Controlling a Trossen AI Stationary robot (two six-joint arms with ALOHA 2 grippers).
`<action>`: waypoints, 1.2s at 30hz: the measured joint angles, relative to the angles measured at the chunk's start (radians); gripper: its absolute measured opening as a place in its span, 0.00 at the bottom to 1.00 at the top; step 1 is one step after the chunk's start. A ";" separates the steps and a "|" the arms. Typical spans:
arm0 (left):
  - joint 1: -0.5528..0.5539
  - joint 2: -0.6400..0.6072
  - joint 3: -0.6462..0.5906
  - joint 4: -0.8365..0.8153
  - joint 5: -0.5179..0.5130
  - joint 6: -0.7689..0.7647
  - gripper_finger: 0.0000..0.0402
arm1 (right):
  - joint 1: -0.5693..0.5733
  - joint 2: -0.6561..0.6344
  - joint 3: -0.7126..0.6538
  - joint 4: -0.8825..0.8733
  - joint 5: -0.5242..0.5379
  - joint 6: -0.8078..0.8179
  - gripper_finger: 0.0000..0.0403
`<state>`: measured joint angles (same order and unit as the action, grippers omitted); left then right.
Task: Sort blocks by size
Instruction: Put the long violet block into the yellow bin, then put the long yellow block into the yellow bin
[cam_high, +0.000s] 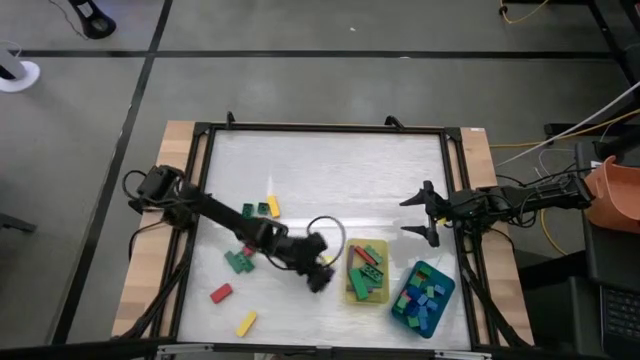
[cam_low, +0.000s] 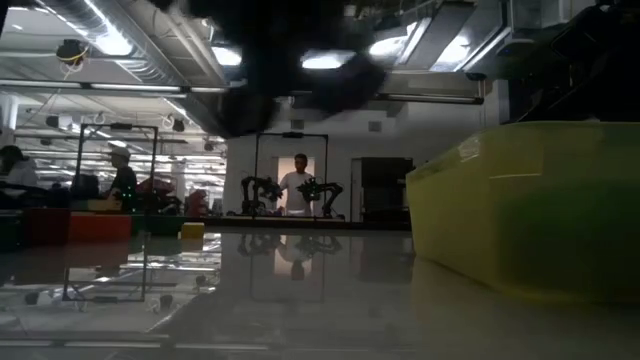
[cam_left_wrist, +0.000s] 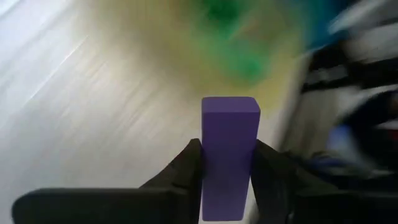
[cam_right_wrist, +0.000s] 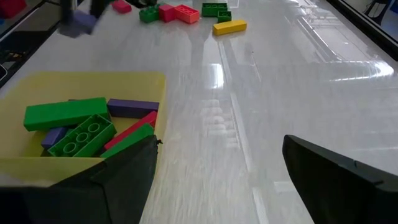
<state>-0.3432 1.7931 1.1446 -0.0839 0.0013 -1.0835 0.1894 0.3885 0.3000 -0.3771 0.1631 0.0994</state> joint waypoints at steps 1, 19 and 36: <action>0.014 0.000 0.000 0.082 0.000 0.047 0.23 | 0.000 0.000 0.000 0.000 0.000 0.000 0.85; 0.071 0.170 0.001 0.695 -0.078 0.436 0.30 | 0.000 0.000 0.000 0.000 0.000 0.000 0.85; 0.029 -0.017 0.002 0.106 0.408 -0.137 0.43 | 0.000 0.000 0.000 0.000 0.000 0.000 0.85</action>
<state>-0.3145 1.7759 1.1465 0.0220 0.4089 -1.2209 0.1894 0.3885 0.3000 -0.3775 0.1635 0.0994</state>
